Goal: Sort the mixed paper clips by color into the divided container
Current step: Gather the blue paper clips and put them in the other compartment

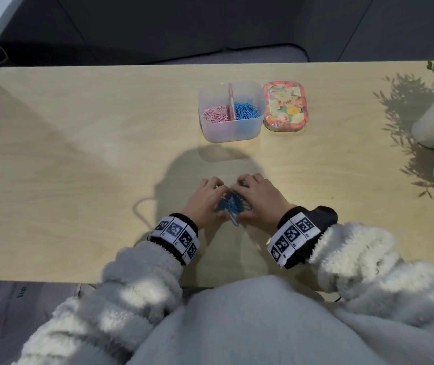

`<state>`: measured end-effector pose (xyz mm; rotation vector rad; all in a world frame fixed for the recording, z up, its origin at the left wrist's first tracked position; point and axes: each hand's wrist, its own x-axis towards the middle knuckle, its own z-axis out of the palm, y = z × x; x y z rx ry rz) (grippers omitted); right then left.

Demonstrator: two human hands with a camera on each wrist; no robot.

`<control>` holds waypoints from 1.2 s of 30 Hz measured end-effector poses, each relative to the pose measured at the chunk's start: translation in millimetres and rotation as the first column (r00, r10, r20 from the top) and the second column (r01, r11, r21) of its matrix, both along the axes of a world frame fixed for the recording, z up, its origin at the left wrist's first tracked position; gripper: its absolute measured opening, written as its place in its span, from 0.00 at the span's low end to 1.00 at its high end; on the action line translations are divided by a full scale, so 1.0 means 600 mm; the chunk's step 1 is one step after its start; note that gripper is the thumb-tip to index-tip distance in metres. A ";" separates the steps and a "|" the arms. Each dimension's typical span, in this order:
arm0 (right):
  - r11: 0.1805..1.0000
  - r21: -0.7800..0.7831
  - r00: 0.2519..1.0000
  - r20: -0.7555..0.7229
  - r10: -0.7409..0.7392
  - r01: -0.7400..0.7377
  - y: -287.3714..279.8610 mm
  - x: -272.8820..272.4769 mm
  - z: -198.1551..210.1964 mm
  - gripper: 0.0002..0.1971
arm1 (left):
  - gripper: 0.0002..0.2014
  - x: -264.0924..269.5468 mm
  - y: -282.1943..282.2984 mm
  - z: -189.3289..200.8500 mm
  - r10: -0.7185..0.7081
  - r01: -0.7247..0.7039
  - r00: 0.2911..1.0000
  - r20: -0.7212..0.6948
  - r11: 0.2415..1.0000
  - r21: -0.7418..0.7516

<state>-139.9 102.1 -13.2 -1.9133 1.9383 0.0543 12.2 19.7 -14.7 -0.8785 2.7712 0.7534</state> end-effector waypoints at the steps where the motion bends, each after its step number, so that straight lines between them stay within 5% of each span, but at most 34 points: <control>1: 0.999 -0.029 0.999 0.028 -0.021 0.022 0.004 0.005 0.000 0.30 | 0.24 -0.003 -0.002 0.000 0.007 -0.007 1.000 -0.014 1.000 0.011; 5: 0.994 -0.107 0.999 -0.049 0.000 -0.005 0.013 0.004 -0.008 0.14 | 0.11 -0.016 -0.003 -0.003 0.013 -0.012 0.998 -0.057 1.000 0.028; 10: 0.994 -0.067 0.963 -0.262 0.068 -0.089 0.006 -0.004 -0.009 0.21 | 0.09 -0.023 -0.002 -0.004 0.062 -0.060 0.997 -0.055 0.998 0.027; 13: 0.992 -0.085 0.983 -0.164 0.078 -0.093 -0.006 -0.019 -0.015 0.19 | 0.09 -0.019 -0.002 -0.006 0.119 -0.112 0.988 -0.098 0.991 0.066; 16: 0.991 -0.040 0.992 0.030 -0.123 0.125 -0.024 -0.055 0.008 0.07 | 0.07 -0.012 -0.005 -0.009 0.191 -0.180 0.976 -0.105 0.977 0.112; 19: 0.919 -0.077 0.874 0.346 -0.339 0.387 -0.051 -0.089 0.057 0.07 | 0.06 -0.007 -0.010 -0.009 0.257 -0.239 0.960 -0.112 0.960 0.148; 21: 0.872 -0.091 0.808 0.434 -0.400 0.481 -0.082 -0.109 0.096 0.06 | 0.05 -0.008 -0.014 -0.006 0.278 -0.254 0.952 -0.125 0.950 0.182; 29: 0.792 -0.147 0.792 0.283 -0.541 0.593 -0.215 -0.144 0.178 0.11 | 0.07 -0.042 -0.040 0.033 0.308 -0.253 0.922 -0.236 0.938 0.236; 36: 0.762 -0.249 0.792 0.335 -0.511 0.597 -0.195 -0.139 0.177 0.12 | 0.07 -0.131 -0.107 0.099 0.306 -0.276 0.855 -0.419 0.952 0.133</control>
